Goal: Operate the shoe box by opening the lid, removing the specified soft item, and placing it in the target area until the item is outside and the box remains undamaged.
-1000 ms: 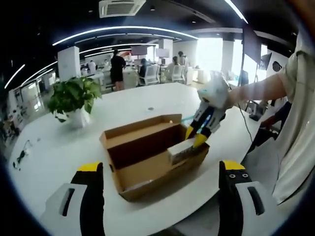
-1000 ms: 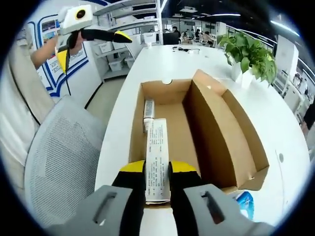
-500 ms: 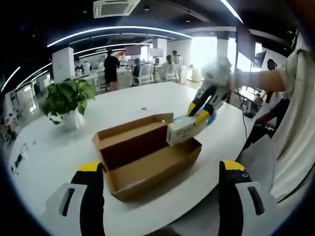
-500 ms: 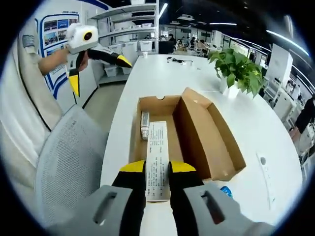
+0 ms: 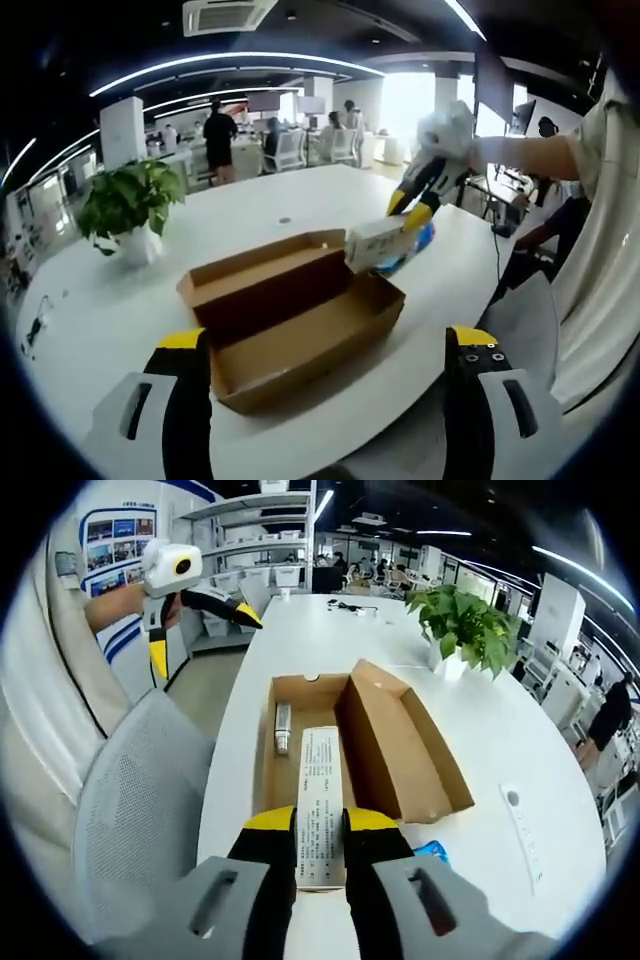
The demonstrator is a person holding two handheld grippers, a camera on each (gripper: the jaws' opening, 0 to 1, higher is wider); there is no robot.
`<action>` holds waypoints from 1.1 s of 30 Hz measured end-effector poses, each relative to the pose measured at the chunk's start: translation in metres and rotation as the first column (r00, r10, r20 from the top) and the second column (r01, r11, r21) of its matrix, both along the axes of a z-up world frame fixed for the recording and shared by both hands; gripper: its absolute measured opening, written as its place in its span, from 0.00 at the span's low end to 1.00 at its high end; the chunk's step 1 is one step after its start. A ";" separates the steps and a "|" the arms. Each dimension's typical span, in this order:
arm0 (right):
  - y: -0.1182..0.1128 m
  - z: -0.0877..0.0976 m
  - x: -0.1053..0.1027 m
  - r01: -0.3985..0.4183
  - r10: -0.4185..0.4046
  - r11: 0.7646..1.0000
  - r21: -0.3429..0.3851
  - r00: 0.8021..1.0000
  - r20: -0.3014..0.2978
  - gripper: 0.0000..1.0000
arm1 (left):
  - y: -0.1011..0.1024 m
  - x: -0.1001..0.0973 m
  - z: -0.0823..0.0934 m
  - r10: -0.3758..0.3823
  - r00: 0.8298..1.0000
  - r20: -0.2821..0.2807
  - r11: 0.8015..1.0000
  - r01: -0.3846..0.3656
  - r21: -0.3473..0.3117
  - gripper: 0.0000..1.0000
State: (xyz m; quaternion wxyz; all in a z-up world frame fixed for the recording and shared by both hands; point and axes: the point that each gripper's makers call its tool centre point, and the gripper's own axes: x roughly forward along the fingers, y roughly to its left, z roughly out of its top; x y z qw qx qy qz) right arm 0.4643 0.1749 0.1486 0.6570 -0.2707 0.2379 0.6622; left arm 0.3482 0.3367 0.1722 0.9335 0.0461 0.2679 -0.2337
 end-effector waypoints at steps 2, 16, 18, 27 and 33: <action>-0.006 0.000 0.004 0.004 -0.004 1.000 -0.006 1.000 0.003 0.14 | -0.001 0.001 -0.001 0.001 1.000 -0.001 1.000 -0.001 -0.003 1.00; -0.042 0.006 0.043 0.041 -0.040 0.999 -0.027 0.999 0.033 0.14 | -0.004 0.006 -0.003 0.002 1.000 -0.009 1.000 -0.002 -0.003 1.00; -0.048 0.006 0.049 0.049 -0.048 0.998 -0.030 0.998 0.036 0.14 | -0.004 0.007 -0.003 0.004 1.000 -0.010 1.000 -0.004 -0.003 1.00; -0.070 0.006 0.070 0.074 -0.071 0.996 -0.051 0.996 0.056 0.14 | -0.003 0.007 -0.003 0.021 1.000 -0.015 1.000 -0.021 0.002 1.00; -0.085 0.004 0.087 0.095 -0.091 0.993 -0.066 0.993 0.070 0.14 | -0.002 0.008 -0.004 0.034 0.999 -0.015 0.999 -0.034 0.001 1.00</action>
